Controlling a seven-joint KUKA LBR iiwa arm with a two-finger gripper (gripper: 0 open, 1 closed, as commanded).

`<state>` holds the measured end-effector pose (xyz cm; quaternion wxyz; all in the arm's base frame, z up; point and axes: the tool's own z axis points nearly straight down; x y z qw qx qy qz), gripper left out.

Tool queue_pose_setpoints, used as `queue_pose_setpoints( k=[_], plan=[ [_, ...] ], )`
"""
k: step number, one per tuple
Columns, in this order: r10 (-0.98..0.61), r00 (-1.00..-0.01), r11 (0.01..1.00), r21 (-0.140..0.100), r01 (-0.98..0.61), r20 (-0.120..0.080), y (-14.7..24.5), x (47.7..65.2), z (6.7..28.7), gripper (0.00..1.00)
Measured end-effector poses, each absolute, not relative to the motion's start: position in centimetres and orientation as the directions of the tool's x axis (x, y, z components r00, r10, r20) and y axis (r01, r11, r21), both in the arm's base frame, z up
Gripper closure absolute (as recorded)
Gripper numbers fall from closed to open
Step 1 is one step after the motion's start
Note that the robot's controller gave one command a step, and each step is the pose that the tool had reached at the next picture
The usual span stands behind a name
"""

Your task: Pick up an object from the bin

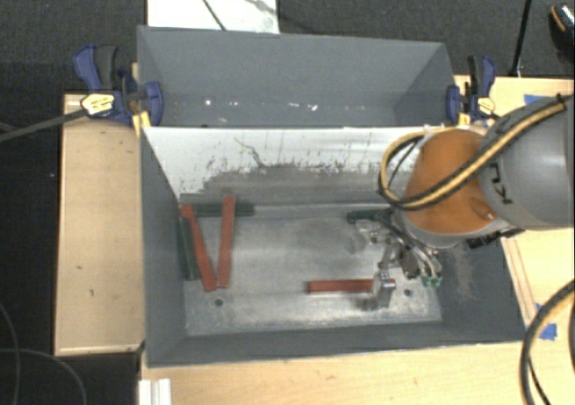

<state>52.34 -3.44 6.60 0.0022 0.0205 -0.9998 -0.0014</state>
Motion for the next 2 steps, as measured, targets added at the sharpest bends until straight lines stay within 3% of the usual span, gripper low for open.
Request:
queue_pose_setpoints(
  k=[1, 2],
  plan=[
    [-0.043, -0.999, 0.999, 0.000, -0.043, -0.002, -3.7, 52.5, 7.0, 1.00],
    [-0.061, -0.998, 0.998, -0.002, -0.061, -0.011, -4.1, 54.1, 21.4, 1.00]
  ],
)
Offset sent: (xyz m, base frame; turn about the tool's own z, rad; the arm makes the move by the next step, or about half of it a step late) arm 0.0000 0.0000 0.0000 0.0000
